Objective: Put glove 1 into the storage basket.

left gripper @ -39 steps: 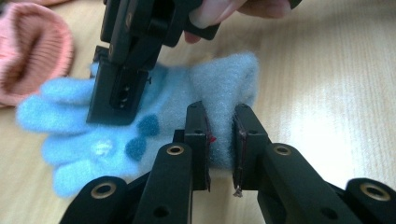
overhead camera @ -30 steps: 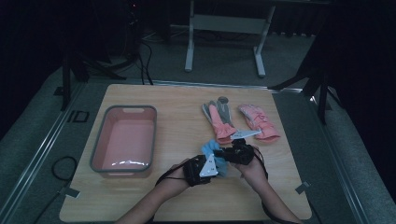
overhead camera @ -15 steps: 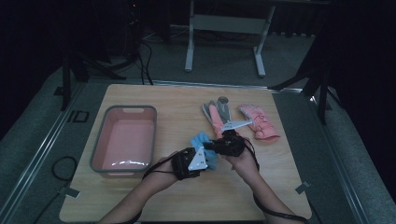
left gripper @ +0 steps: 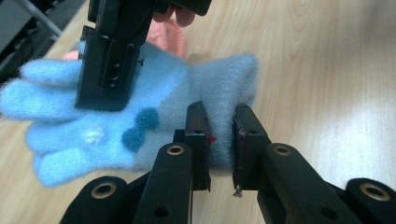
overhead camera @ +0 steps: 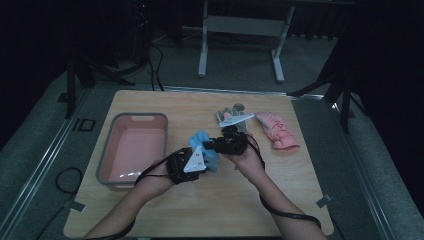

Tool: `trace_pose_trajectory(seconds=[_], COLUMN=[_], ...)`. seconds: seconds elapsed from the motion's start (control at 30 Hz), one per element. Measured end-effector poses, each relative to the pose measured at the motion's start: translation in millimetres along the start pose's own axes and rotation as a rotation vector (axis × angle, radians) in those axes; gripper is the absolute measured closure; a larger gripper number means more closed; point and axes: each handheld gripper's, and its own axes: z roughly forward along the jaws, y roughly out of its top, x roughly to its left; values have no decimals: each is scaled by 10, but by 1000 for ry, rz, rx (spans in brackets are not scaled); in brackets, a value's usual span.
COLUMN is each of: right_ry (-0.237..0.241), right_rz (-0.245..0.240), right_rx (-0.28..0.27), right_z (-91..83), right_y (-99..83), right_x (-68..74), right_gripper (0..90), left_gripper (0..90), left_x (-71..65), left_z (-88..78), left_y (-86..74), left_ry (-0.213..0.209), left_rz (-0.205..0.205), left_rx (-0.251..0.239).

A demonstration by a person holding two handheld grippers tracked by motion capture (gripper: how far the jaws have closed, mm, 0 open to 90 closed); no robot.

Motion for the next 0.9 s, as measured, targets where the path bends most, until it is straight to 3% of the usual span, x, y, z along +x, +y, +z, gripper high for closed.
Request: trace_pose_trajectory(seconds=[0.13, 0.23, 0.37, 0.9], right_ry=[14, 20, 51, 135], right_rz=[-25, -24, -36, -61], right_rx=[-10, -11, -16, 1], right_z=[86, 113, 309, 934], right_y=[204, 240, 399, 739], right_x=[82, 99, 214, 561], right_gripper=[804, 803, 803, 804], left_gripper=[794, 794, 794, 794], left_x=[81, 148, 210, 354], left_z=[-135, -240, -354, -816], left_y=[-50, -121, -250, -755], left_ry=[25, 39, 47, 104], left_rz=[-11, -21, -37, -94], left_rx=[6, 21, 29, 88])
